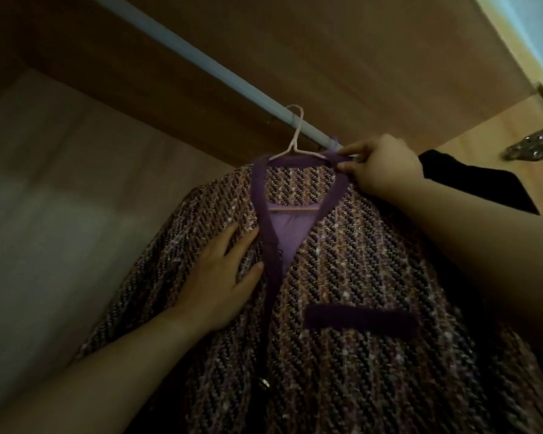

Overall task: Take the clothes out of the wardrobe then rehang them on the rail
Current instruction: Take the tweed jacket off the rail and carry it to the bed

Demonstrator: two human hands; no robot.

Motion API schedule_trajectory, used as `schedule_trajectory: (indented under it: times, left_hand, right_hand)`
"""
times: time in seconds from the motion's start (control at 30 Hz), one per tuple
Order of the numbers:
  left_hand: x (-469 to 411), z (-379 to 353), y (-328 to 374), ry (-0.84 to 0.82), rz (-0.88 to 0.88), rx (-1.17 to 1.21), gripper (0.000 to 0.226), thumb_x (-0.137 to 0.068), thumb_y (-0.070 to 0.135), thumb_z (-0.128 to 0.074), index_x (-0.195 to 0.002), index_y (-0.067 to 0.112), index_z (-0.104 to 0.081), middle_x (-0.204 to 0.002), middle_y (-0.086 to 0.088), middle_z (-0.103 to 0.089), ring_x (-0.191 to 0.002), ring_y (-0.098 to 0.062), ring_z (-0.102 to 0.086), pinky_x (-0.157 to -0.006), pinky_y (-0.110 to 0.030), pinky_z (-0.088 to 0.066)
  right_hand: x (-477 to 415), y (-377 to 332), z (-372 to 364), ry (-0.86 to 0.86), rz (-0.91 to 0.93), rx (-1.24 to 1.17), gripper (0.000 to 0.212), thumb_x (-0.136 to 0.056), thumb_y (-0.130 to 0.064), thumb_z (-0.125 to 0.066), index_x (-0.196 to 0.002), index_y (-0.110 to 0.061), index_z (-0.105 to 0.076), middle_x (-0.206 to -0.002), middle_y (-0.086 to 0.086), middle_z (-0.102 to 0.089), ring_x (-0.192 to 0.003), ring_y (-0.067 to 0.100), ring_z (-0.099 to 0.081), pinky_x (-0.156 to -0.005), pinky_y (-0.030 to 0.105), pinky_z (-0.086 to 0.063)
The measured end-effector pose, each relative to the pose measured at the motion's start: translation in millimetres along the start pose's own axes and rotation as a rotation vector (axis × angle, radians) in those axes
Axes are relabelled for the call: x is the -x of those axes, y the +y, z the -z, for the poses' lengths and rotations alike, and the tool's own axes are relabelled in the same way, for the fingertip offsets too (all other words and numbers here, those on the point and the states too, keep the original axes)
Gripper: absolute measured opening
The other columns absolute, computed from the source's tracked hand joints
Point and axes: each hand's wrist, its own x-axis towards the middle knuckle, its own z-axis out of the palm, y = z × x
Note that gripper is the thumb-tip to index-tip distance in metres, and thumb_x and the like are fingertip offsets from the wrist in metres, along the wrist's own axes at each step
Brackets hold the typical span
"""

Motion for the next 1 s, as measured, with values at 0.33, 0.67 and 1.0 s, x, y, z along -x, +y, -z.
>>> schedule_trajectory:
  times: [0.33, 0.67, 1.0]
  left_hand:
    - [-11, 39, -1, 0.089, 0.015, -0.029, 0.062, -0.086, 0.057, -0.028, -0.145, 0.041, -0.021, -0.155, 0.0, -0.021, -0.141, -0.021, -0.02, -0.112, -0.037, -0.02]
    - [37, 116, 17, 0.044, 0.07, -0.471, 0.064, -0.088, 0.066, -0.022, -0.142, 0.033, -0.029, -0.144, -0.011, -0.041, -0.127, -0.035, -0.041, -0.101, -0.05, -0.035]
    - [207, 156, 86, 0.022, 0.133, -0.449, 0.042, -0.084, 0.064, -0.043, -0.111, 0.035, -0.058, -0.108, 0.005, -0.066, -0.088, -0.021, -0.06, -0.064, -0.027, -0.035]
  right_hand:
    - [27, 7, -3, 0.133, -0.09, -0.116, 0.025, -0.087, -0.041, -0.062, -0.111, -0.038, -0.066, -0.106, -0.005, -0.068, -0.091, 0.018, -0.061, -0.058, 0.027, -0.039]
    - [162, -8, -6, 0.095, -0.123, -0.414, 0.022, -0.082, -0.037, -0.068, -0.104, -0.038, -0.07, -0.084, -0.019, -0.061, -0.081, 0.004, -0.057, -0.07, 0.022, -0.042]
    - [336, -19, -22, 0.041, 0.014, -0.649, 0.034, -0.085, -0.034, -0.06, -0.111, -0.015, -0.068, -0.103, 0.003, -0.068, -0.096, 0.021, -0.063, -0.082, 0.03, -0.048]
